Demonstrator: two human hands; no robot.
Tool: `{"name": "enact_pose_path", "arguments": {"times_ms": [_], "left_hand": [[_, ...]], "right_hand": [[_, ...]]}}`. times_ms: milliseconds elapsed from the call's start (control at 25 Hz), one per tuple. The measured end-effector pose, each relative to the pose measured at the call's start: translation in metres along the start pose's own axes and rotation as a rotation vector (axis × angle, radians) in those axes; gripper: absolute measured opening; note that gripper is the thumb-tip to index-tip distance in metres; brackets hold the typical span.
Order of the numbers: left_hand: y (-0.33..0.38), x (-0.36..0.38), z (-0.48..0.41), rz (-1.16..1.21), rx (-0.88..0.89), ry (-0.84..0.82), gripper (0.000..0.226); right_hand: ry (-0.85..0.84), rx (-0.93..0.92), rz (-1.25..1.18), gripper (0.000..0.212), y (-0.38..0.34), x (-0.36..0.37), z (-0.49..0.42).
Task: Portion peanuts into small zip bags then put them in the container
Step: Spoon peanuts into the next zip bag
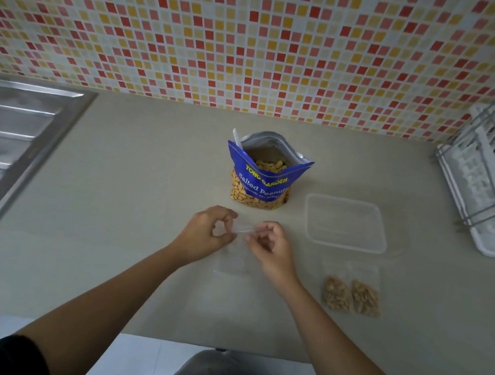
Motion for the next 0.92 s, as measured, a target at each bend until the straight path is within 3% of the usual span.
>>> {"name": "enact_pose_path", "arguments": {"times_ms": [120, 200, 400, 560, 720, 920], "left_hand": [[0.025, -0.003, -0.005, 0.719, -0.212, -0.056, 0.026], [0.035, -0.010, -0.014, 0.897, -0.263, 0.032, 0.020], [0.060, -0.031, -0.034, 0.718, -0.118, 0.079, 0.027], [0.084, -0.041, -0.038, 0.868, -0.011, 0.182, 0.028], [0.097, -0.053, -0.043, 0.943, 0.035, 0.262, 0.016], [0.108, -0.066, -0.057, 0.611, 0.063, 0.275, 0.037]], "right_hand": [[-0.056, -0.014, -0.161, 0.016, -0.030, -0.012, 0.006], [-0.098, -0.035, -0.182, 0.015, -0.048, -0.021, 0.007], [-0.083, -0.089, -0.168, 0.023, -0.081, -0.042, 0.017], [-0.079, -0.042, -0.372, 0.015, -0.103, -0.053, 0.026], [-0.043, -0.124, -0.354, 0.028, -0.122, -0.063, 0.026], [0.080, -0.214, -0.326, 0.038, -0.139, -0.075, 0.019]]}}
Point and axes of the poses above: each hand's wrist, its own z-axis away from the middle knuckle, its own x-axis out of the palm, y = z × x, the point moved 4 cm from there along -z, towards the middle knuckle, and after that the axes turned 11 degrees about x, right-handed, at the moved point
